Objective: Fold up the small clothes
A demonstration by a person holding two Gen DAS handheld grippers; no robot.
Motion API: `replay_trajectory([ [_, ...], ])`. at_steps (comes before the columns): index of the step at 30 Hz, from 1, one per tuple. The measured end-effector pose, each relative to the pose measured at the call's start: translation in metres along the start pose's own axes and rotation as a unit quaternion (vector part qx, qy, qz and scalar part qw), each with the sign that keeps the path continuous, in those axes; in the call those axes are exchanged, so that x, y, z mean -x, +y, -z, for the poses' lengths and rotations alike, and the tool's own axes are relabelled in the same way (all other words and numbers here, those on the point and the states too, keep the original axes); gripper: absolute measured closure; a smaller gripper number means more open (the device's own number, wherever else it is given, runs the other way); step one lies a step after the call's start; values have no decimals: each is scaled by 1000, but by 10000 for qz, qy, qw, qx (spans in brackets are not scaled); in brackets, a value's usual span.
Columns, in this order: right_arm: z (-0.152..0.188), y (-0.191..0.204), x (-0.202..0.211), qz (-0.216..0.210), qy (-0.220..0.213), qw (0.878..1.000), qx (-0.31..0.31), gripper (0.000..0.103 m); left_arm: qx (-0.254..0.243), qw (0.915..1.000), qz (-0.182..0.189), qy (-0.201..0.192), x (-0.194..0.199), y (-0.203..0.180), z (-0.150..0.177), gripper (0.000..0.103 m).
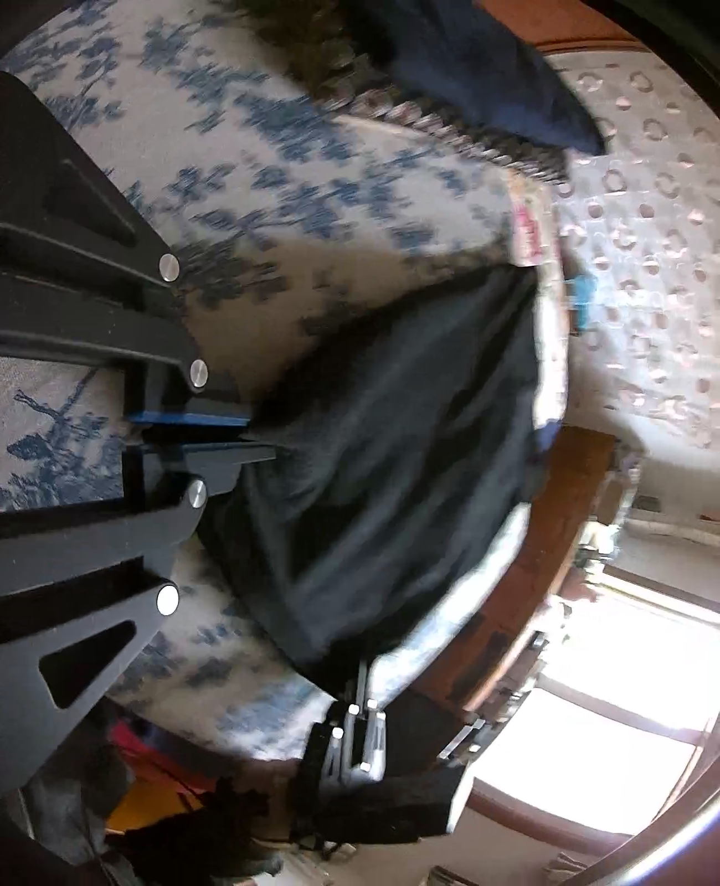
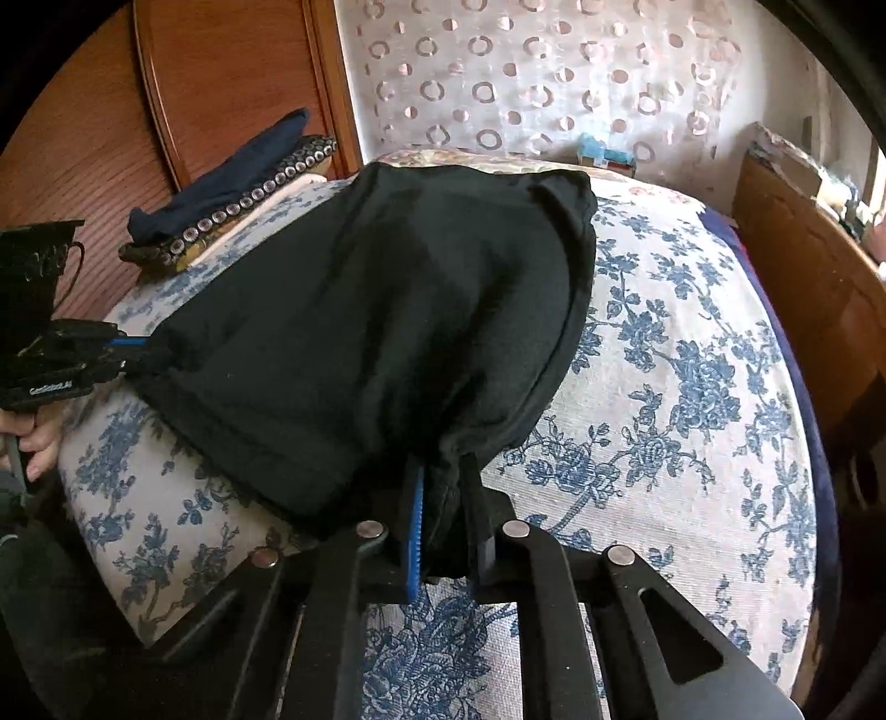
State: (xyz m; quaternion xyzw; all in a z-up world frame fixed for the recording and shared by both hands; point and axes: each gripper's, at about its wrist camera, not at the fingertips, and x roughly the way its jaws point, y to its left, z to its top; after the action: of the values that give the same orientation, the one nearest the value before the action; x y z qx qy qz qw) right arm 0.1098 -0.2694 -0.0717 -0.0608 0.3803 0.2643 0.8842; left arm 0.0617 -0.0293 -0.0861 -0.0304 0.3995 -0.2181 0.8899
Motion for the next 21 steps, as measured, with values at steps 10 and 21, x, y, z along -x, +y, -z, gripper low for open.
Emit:
replay_trajectory([
  [10, -57, -28, 42, -300, -1093, 9933, -219, 94, 141, 9951, -85, -978, 21, 12, -81, 98],
  [21, -147, -74, -20, 15, -1168, 9929, -224, 94, 515, 9934, -566, -849, -45, 64, -161, 98],
])
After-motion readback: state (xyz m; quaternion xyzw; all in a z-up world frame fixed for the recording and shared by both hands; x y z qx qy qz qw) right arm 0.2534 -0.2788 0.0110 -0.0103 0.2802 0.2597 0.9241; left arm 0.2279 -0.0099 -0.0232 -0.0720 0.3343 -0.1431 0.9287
